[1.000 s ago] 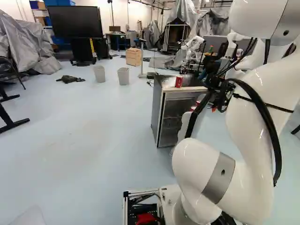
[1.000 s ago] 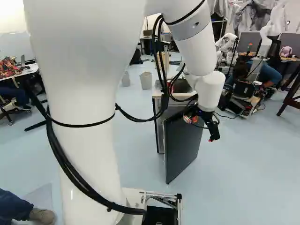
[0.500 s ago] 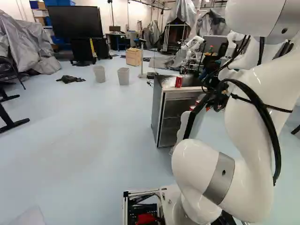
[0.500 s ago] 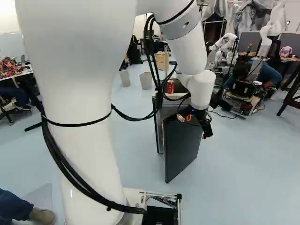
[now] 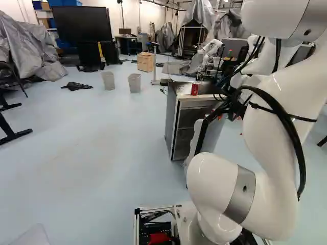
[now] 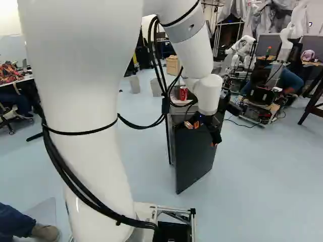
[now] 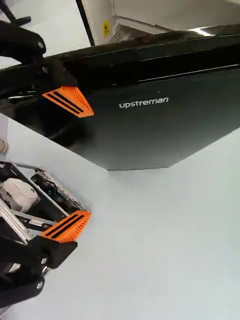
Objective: Grab a drink from the fridge
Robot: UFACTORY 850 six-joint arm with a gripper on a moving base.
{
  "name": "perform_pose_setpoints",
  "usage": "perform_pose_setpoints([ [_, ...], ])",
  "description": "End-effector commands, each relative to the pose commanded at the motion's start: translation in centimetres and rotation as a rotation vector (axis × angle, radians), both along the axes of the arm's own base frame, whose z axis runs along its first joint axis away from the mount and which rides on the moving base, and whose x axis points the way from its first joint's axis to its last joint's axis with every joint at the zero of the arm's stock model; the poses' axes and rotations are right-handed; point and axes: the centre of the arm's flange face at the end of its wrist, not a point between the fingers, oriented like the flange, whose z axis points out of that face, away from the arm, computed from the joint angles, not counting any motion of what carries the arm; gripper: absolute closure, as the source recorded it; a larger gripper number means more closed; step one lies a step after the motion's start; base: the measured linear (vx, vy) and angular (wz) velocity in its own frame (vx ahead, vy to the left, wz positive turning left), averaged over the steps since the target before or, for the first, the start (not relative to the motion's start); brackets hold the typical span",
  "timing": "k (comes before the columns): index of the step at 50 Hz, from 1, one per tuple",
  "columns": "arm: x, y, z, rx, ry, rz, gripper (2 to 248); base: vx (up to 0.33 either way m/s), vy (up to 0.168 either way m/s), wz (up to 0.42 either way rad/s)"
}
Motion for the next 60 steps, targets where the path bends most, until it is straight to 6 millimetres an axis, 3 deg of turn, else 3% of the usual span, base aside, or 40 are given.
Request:
perform_pose_setpoints([
  [60, 5.1, 7.6, 0.0, 0.000, 0.000, 0.186, 3, 0.000, 0.000, 0.000],
])
